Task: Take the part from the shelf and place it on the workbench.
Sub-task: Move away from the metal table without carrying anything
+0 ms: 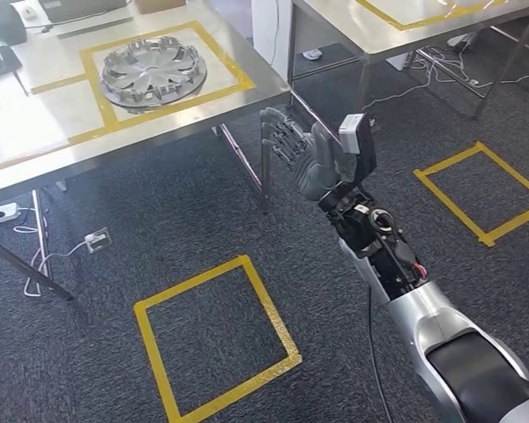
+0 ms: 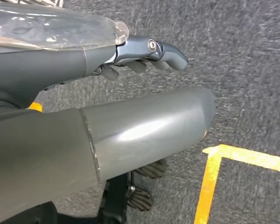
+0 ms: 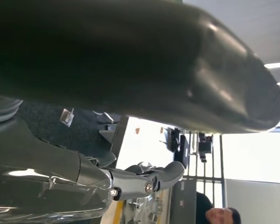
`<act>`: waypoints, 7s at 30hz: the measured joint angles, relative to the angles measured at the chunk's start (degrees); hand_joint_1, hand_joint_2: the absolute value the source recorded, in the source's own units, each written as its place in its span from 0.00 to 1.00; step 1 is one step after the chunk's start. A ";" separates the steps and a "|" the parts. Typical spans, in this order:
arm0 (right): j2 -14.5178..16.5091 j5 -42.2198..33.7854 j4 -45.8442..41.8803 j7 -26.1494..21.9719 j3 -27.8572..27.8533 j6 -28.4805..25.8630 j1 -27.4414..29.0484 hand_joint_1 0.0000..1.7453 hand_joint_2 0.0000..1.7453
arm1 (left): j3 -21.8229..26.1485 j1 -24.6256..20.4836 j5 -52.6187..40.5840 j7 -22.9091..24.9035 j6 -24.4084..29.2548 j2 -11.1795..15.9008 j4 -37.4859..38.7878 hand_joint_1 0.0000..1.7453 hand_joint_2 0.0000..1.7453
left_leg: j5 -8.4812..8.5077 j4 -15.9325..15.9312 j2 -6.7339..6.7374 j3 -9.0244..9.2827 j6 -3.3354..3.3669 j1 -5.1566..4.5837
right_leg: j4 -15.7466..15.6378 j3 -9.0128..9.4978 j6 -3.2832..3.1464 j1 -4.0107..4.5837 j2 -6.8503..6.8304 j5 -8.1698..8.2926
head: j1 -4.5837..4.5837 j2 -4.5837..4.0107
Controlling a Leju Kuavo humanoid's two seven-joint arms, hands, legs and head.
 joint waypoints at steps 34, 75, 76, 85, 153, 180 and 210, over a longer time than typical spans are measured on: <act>-0.07 -3.60 1.56 1.90 2.24 -2.51 -1.64 0.00 0.00 | -0.01 0.51 -0.63 -0.45 0.22 0.41 0.00 0.00 0.00 | 1.93 -5.89 -0.79 3.02 0.48 -0.05 | 0.08 -0.08 0.47 0.42 0.82 -0.07 | 0.02 0.00; -2.62 -2.00 -3.89 2.73 -2.29 -2.66 3.02 0.00 0.00 | -0.85 -2.37 -2.24 0.56 0.72 -2.04 0.00 0.00 0.00 | 2.10 -7.57 1.44 4.25 2.99 -0.31 | 16.90 -8.37 2.58 -0.05 -0.66 -6.56 | 0.96 0.00; -2.62 -1.71 -3.80 2.55 -2.32 -2.65 2.97 0.00 0.00 | -0.86 -2.38 -2.24 0.56 0.71 -2.11 0.00 0.00 0.00 | 2.01 -7.51 1.74 4.32 2.87 -0.27 | 14.04 -6.97 2.58 -0.12 -0.96 -4.76 | 1.01 0.00; -2.57 -0.21 -3.31 1.77 -2.60 -1.87 2.32 0.00 0.00 | -0.86 -2.50 -1.96 0.57 0.62 -2.10 0.00 0.00 0.00 | -0.88 -3.56 2.24 2.84 0.41 -0.51 | 0.19 -0.46 0.42 0.16 -1.75 0.12 | 0.62 0.00; -1.24 0.61 -6.60 2.92 -4.59 -2.74 4.73 0.00 0.00 | -1.21 -0.45 0.15 -0.02 0.65 -1.13 0.00 0.00 0.00 | -2.85 6.07 -0.15 -2.31 0.65 -0.75 | 0.63 -0.64 -0.28 0.44 1.63 -0.07 | 0.27 0.00; -1.35 -0.07 -8.81 4.48 -5.59 -4.51 6.80 0.00 0.00 | -1.37 -2.46 -1.72 0.65 0.66 -1.97 -0.02 0.00 0.00 | -7.04 8.22 0.71 -1.98 0.03 -0.61 | 0.35 -0.83 -0.53 0.75 0.02 0.22 | 0.32 0.00; -1.74 1.18 -11.13 5.75 -6.67 -4.25 6.66 0.00 0.00 | -2.40 -1.97 -0.84 0.01 0.70 -2.28 -0.02 0.00 0.00 | -6.96 6.22 0.71 -0.72 -0.11 -0.60 | 0.82 -1.36 -0.29 0.54 -1.28 0.22 | 0.30 0.00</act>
